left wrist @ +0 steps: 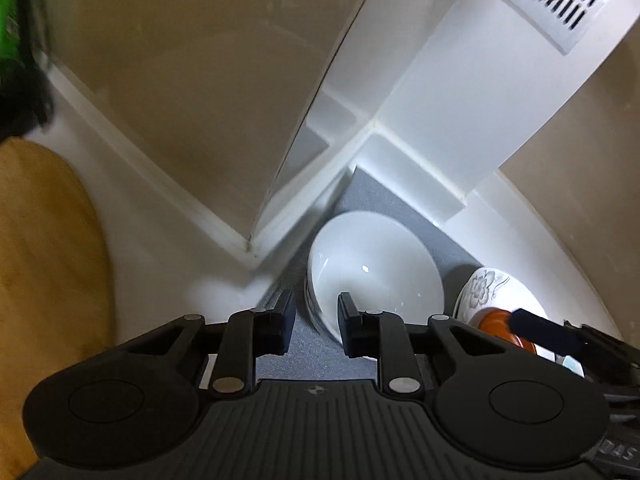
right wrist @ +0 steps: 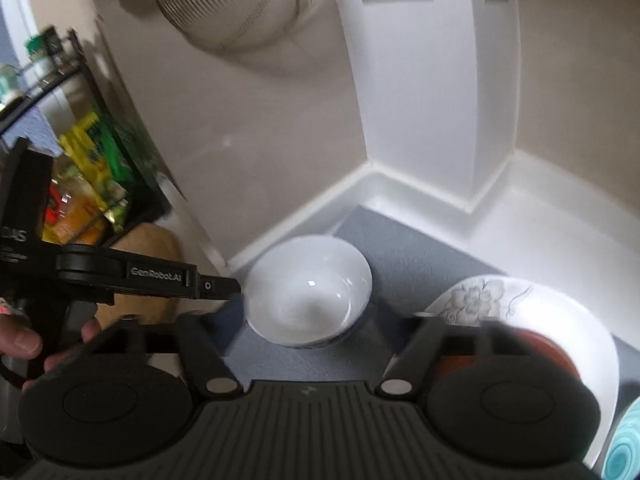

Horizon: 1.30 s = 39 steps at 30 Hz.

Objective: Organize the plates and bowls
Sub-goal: 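Move both grippers toward the large white bowl, then grasp the rim of the large white bowl with both grippers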

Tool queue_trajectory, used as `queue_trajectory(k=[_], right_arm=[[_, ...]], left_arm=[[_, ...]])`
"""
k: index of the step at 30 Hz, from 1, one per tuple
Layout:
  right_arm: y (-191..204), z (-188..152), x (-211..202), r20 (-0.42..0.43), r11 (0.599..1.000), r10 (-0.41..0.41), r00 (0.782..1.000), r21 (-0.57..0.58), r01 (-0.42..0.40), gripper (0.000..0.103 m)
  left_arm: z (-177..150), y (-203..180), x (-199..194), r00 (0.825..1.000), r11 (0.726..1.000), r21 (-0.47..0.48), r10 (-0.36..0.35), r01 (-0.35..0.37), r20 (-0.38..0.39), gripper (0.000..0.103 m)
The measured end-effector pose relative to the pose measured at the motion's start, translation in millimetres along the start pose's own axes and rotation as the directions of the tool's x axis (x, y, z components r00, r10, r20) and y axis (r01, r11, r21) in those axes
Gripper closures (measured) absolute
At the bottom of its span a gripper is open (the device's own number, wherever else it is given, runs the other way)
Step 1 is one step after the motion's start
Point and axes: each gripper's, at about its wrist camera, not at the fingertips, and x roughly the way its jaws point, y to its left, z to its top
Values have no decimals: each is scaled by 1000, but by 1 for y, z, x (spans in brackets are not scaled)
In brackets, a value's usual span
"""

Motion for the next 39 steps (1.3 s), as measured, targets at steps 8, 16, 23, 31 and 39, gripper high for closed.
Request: queue_trajectory(k=[8,16,23,31,39], right_arm=[[-3,-4,33,-28,995,-83,996,56,85,54],[-10,0,68,-86,990,-105,991,88,112,54],[-20,-5,78,-120,987,-45,992,150,63,84],[3,-28,66,-177,992,-15,984,123,37,88],[24,-28,79,-219,994,-93,971,42,105,76]], left_arm=[[7,15,28,997,999,-13,-53,52,-53,83],[9,6,46,996,999,34,-13,16,-93,86],[7,-2,51,991,994,98,53,-41,-123,88],[-11,17,32,983,995,97,43,-26,-177,90],[-9,21,41,976,998,47,56,-47,-209,82]])
